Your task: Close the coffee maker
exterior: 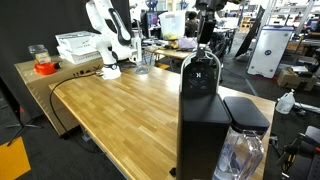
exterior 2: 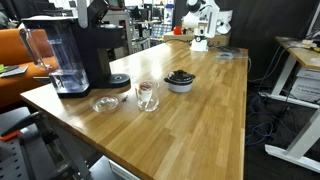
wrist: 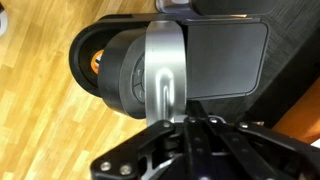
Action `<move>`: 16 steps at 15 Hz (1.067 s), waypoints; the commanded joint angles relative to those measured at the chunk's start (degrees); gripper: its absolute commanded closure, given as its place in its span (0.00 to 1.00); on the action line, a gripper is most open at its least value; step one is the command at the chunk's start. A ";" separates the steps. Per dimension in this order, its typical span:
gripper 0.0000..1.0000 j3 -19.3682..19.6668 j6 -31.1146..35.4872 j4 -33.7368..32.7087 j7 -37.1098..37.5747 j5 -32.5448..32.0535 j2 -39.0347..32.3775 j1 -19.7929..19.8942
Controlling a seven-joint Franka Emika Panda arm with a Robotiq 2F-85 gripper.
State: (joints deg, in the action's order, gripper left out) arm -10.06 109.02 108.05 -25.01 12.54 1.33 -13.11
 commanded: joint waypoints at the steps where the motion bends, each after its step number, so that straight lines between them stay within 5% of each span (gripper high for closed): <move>1: 1.00 0.65 -0.74 -0.74 0.32 -0.62 -0.10 1.67; 16: 1.00 5.70 2.02 0.03 -14.33 7.86 -9.21 9.96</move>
State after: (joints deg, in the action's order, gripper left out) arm -4.35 110.68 108.93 -36.82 19.28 -6.54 -4.91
